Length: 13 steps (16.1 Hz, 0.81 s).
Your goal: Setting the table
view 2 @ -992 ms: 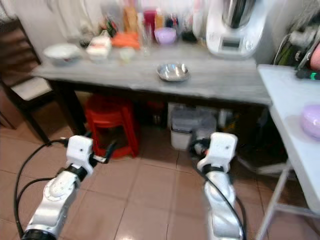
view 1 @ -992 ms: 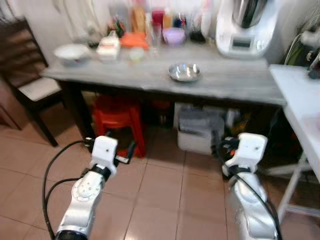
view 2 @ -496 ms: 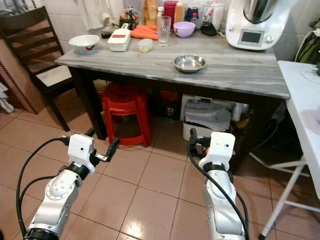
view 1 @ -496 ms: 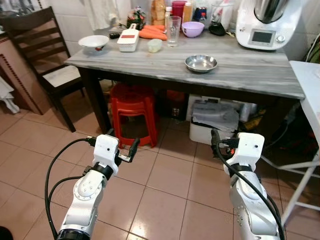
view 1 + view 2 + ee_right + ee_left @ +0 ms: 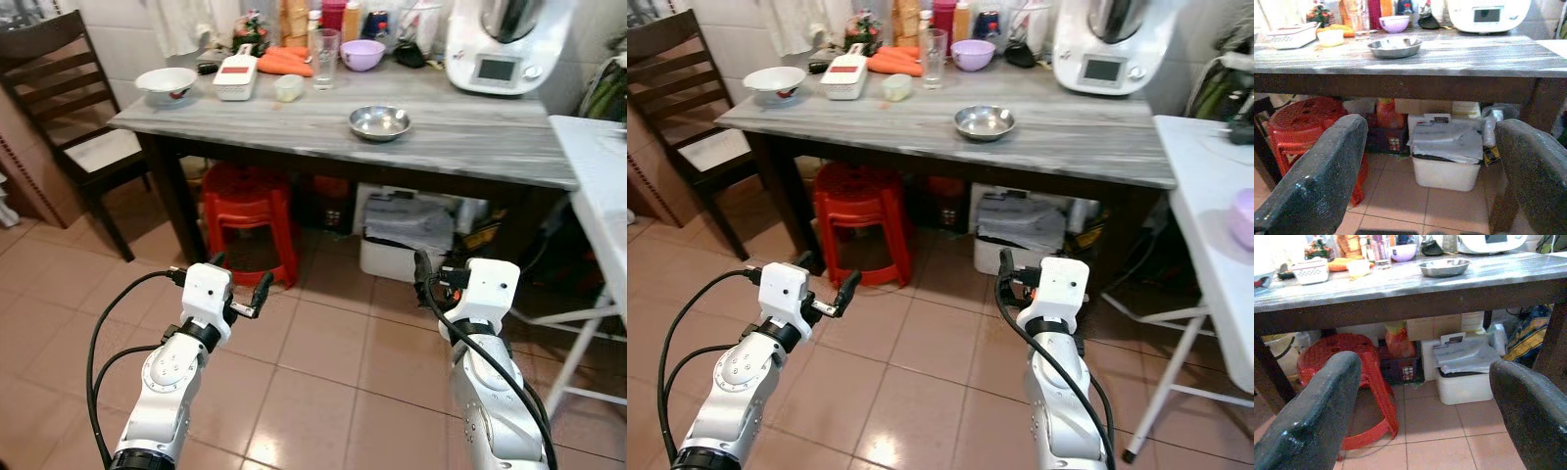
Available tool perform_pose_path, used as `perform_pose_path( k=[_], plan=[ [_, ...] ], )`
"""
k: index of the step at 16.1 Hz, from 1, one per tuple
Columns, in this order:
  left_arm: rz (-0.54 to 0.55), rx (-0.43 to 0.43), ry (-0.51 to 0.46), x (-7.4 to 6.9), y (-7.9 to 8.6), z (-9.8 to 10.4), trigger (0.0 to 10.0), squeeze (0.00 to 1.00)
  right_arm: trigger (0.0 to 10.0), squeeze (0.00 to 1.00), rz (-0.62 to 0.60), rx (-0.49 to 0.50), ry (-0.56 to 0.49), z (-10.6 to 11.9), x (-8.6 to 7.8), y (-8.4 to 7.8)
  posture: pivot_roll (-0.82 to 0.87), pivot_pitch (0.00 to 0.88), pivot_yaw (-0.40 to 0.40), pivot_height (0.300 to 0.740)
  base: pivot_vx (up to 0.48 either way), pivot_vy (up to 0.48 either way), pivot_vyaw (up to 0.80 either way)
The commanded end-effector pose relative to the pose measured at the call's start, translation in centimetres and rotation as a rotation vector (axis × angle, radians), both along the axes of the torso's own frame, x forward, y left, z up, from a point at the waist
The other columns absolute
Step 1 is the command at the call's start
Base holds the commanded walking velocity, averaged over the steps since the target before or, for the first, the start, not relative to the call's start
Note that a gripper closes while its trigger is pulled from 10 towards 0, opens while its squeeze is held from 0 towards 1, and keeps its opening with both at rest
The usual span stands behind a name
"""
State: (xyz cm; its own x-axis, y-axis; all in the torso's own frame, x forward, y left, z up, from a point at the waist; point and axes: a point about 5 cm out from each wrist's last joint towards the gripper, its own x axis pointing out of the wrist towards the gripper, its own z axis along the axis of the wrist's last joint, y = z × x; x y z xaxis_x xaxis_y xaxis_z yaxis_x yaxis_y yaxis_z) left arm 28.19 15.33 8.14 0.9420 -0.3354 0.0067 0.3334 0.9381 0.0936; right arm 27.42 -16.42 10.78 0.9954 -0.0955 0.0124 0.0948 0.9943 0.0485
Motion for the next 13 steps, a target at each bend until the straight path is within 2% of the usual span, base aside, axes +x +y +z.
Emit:
perform_pose_path(
  k=[1,5,13],
  plan=[
    [-0.018,-0.004,-0.012,0.05,-0.29,0.31,10.0,0.00,10.0,0.00,-0.009,0.000,-0.018,0.43,-0.14,-0.25,0.00,0.000,0.014,0.740,0.000,-0.311,0.00],
    [-0.024,-0.009,-0.007,0.02,-0.47,0.25,10.0,0.00,10.0,0.00,-0.009,0.000,-0.019,0.40,-0.23,-0.34,-0.01,0.000,0.012,0.740,0.000,-0.322,-0.47],
    [-0.029,-0.007,-0.005,-0.08,-0.49,0.26,10.0,0.00,10.0,0.00,-0.012,0.005,-0.024,0.44,-0.12,-0.14,0.00,0.000,0.018,0.740,0.000,-0.323,0.00]
  ],
)
